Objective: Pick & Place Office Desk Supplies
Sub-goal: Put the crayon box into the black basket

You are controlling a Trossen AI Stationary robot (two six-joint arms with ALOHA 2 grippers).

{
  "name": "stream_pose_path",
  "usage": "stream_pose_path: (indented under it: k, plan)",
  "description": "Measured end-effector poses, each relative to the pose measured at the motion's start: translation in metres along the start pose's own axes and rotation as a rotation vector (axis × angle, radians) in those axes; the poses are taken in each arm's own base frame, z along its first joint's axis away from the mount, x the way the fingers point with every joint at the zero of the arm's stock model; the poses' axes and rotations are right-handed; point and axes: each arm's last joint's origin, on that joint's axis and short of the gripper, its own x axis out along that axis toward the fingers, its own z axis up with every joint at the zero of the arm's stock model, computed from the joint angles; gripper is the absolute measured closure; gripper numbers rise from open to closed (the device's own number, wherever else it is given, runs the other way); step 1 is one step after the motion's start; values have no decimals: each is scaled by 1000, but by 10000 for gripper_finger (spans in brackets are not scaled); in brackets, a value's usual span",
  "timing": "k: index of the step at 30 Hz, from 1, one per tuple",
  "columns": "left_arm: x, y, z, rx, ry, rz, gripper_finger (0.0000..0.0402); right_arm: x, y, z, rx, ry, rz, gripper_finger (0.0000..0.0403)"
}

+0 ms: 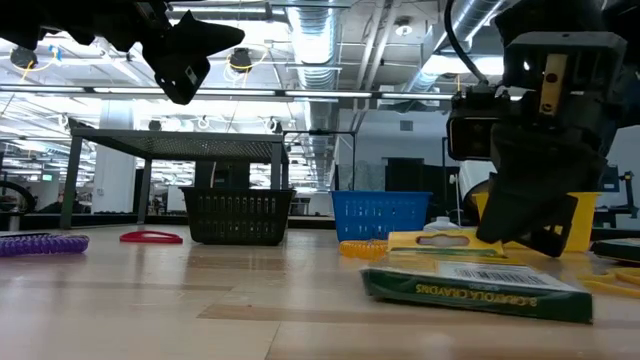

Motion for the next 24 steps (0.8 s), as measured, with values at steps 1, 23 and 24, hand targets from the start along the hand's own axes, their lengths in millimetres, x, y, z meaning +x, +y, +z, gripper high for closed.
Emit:
stream_pose_path:
  k: [1,23,24]
  plan:
    - [0,0,0,0,0,0,234,-1,0,0,-1,-1,3,401]
    - [0,1,1,-1,-3,6,234,-84,44,40,-167,-230,185,403]
    - [0,1,1,-1,-3,6,234,-87,44,42,-173,-243,190,403]
